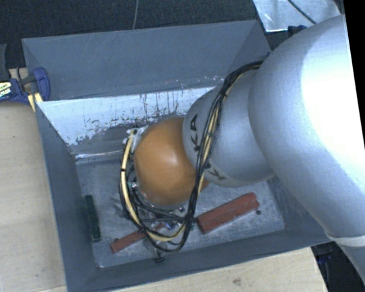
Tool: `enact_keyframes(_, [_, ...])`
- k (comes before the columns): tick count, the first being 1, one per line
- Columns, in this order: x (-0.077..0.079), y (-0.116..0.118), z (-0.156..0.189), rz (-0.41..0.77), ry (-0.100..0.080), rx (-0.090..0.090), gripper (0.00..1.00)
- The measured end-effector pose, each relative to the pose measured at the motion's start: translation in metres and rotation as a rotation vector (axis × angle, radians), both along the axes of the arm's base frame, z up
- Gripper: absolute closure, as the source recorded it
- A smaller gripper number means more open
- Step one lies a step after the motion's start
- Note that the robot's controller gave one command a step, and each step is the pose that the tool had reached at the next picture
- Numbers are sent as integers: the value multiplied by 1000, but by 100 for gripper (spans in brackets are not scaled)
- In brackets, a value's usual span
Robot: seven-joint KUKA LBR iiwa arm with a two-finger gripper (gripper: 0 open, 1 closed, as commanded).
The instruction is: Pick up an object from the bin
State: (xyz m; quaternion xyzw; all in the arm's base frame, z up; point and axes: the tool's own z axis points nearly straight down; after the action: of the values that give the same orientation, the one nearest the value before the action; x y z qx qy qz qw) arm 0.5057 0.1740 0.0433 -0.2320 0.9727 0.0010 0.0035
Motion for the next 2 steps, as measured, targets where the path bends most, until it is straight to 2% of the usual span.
enact_keyframes(1, [1, -3, 37, 11, 2, -2, 0])
enact_keyframes(2, [-16, 4, 28, -322, 1, 1, 100])
